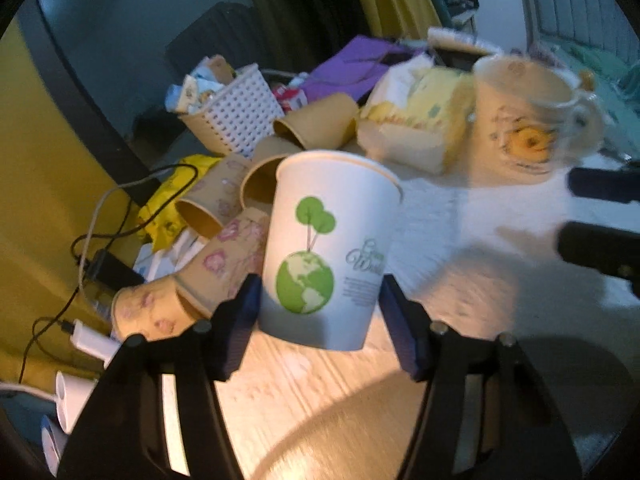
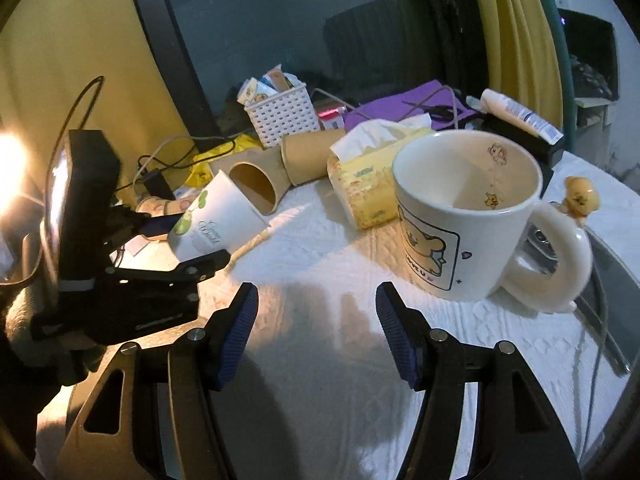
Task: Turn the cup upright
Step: 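Close the left gripper on the white green-globe paper cup and lift it, then rotate the held cup upright with the left gripper over the grey mat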
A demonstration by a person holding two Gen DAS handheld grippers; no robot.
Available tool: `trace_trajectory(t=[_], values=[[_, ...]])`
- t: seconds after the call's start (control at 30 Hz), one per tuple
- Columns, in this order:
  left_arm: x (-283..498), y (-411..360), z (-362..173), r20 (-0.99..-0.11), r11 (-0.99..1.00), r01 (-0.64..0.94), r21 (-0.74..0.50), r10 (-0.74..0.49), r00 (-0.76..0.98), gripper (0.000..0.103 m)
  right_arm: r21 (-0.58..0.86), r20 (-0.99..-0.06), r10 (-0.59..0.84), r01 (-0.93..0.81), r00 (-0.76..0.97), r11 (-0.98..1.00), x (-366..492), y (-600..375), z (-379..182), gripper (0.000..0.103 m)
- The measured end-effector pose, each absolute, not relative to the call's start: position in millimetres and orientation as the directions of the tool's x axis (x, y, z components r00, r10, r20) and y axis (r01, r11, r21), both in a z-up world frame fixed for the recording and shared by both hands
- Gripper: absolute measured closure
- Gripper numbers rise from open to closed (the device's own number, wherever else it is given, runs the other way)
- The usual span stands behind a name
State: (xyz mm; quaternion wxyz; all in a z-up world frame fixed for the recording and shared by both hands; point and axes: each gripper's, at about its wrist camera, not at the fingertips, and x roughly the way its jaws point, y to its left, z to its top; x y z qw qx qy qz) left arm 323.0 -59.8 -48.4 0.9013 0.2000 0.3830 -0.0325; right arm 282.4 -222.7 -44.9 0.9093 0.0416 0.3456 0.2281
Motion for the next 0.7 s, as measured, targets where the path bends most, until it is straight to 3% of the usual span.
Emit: trace_trajectory(t=[0.6, 0.7], values=[[122.8, -46.1, -0.3, -0.574, 0.992, 0.124, 0.031, -0.084, 0.814, 0.042, 0.246, -0.522, 0.522, -0.467, 0.674, 0.849, 173.0, -213.7, 6.4, 0.038], [88.3, -39.9, -2.2, -0.529, 0.996, 0.087, -0.025, -0.087, 0.844, 0.042, 0.284, -0.503, 0.559, -0.485, 0.659, 0.827, 152.6, -214.9, 13.3, 0.028]])
